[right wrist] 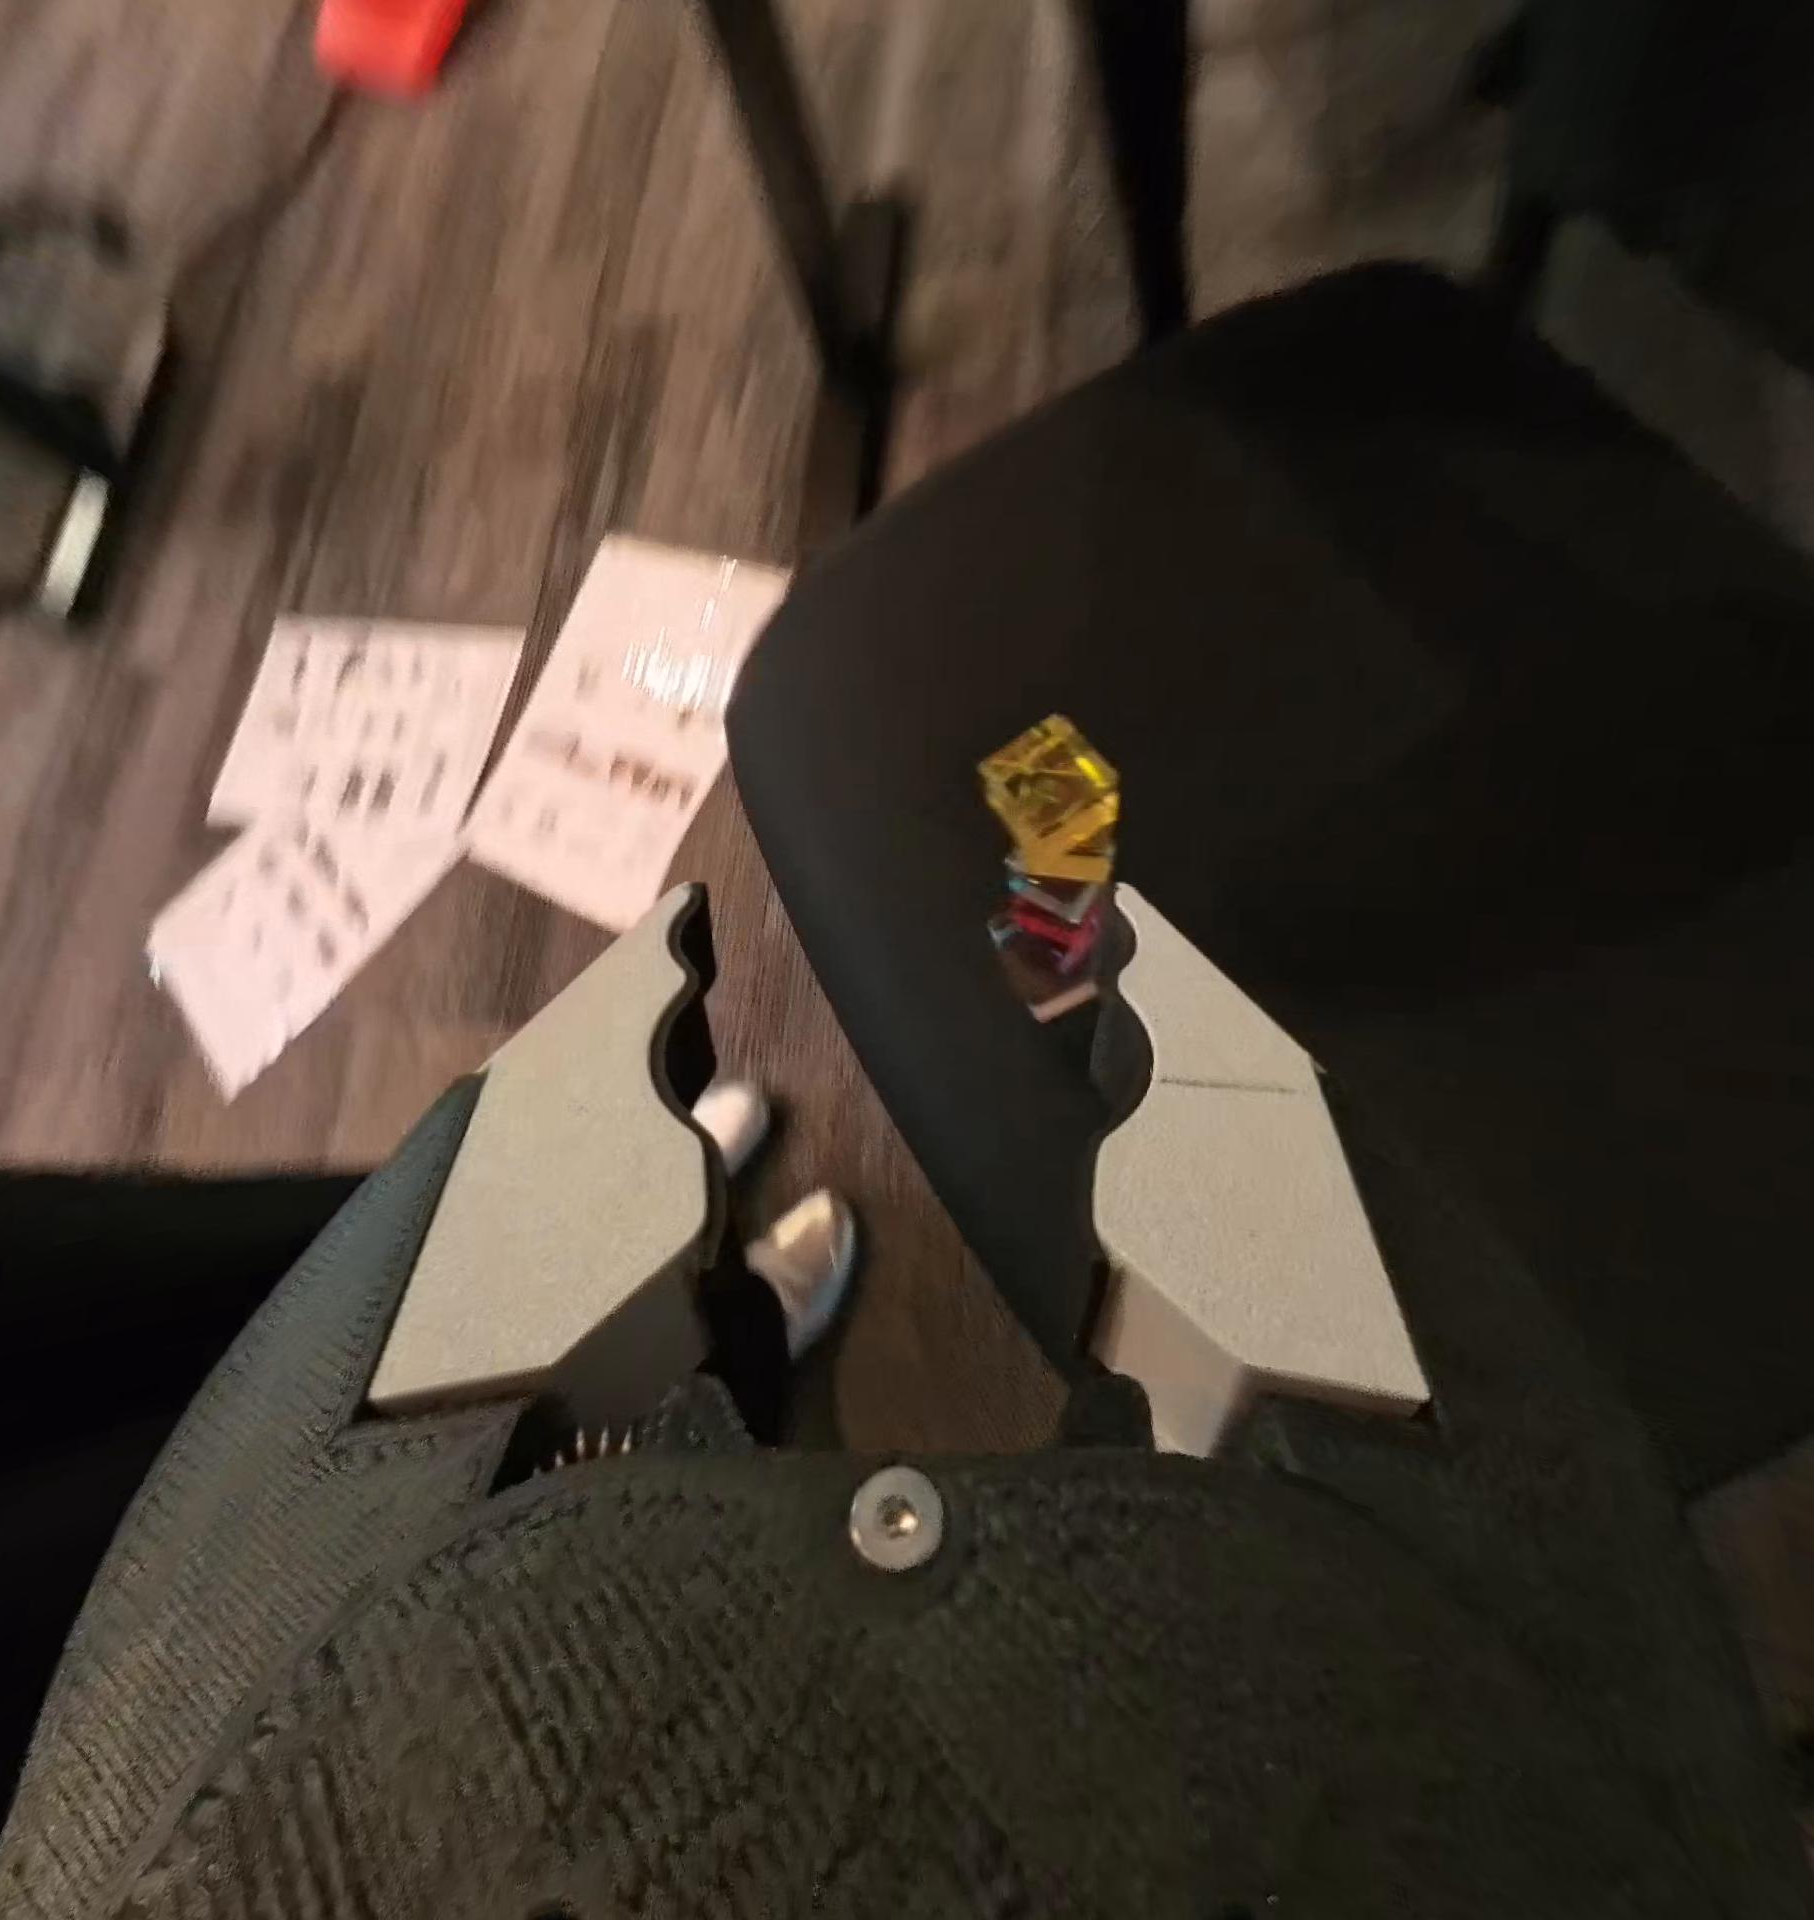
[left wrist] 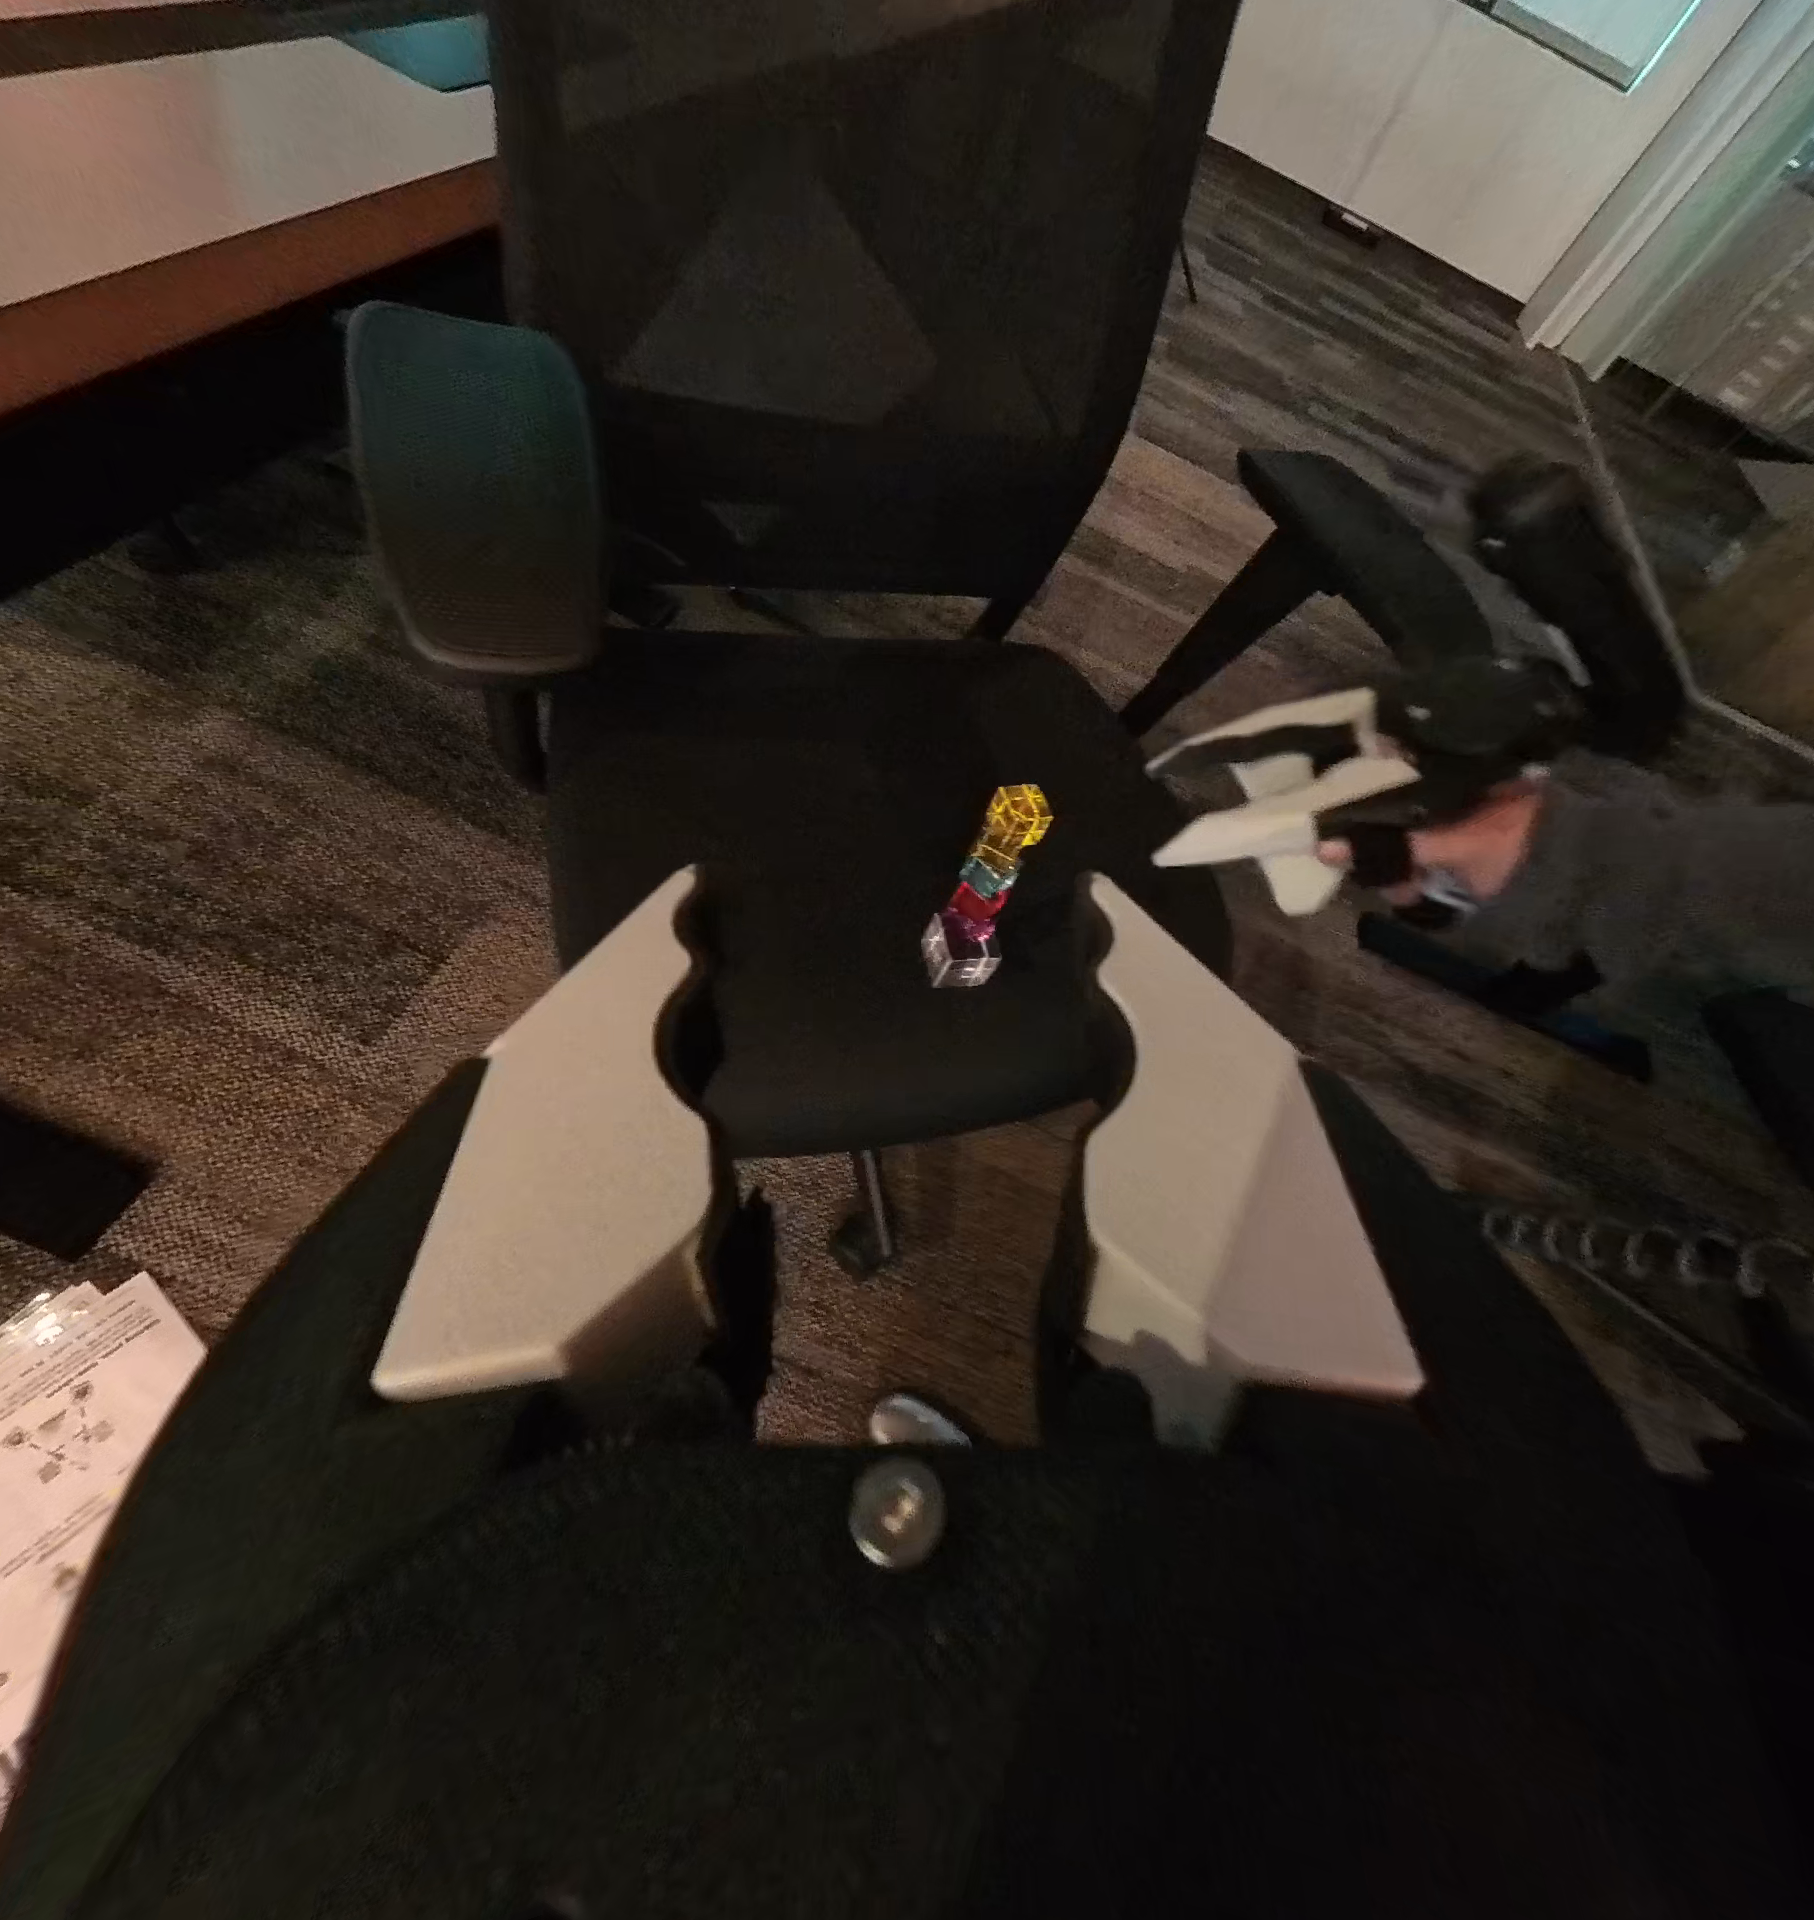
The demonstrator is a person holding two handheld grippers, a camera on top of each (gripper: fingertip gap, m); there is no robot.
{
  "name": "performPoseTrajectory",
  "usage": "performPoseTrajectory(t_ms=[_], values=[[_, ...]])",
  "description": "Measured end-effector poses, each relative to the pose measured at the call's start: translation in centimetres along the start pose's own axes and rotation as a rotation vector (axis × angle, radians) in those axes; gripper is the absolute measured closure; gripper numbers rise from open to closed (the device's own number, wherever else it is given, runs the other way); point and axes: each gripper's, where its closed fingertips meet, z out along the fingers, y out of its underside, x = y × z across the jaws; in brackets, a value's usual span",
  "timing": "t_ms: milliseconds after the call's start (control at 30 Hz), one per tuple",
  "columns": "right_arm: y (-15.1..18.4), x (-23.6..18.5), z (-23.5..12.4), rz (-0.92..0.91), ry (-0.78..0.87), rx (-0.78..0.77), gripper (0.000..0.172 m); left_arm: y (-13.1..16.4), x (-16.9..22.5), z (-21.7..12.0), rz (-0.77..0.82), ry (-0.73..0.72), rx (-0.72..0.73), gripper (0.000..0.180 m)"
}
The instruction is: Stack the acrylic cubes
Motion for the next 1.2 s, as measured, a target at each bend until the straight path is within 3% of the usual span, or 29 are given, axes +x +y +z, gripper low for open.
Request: performPoseTrajectory(t_ms=[200,400,567,700,933,1067,1167,1200], values=[[-1.4,-2.9,-1.9,0.062,0.171,0.199,0.115,0.4,-2.8,0.3,0.027,-0.043,0.063,0.111],[0.9,-1.4,0.7,0.085,0.218,0.332,0.118,4.5,-3.7,5.7,0.108,0.072,0.121,0.111],[1.5,0.2,1.8,-0.021,0.296,0.529,0.115,8.0,-6.2,10.8,0.174,0.174,0.290,0.102],[2.0,2.6,2.1,-0.170,0.407,0.674,0.114,10.4,-11.1,14.9,0.304,0.171,0.419,0.091],[3.5,6.2,0.3,-0.304,0.680,0.840,0.112,11.5,-18.4,15.4,0.496,0.025,0.729,0.091],[4.1,5.3,0.1,-0.325,0.711,0.880,0.113,11.6,-17.0,16.7,0.532,0.153,0.800,0.094],[6.0,4.9,3.3,-0.293,0.625,0.707,0.119,11.5,-13.0,17.3,0.561,0.371,0.824,0.096],[6.7,4.2,4.5,-0.291,0.564,0.646,0.131,11.3,-11.8,17.4,0.569,0.438,0.824,0.096]])
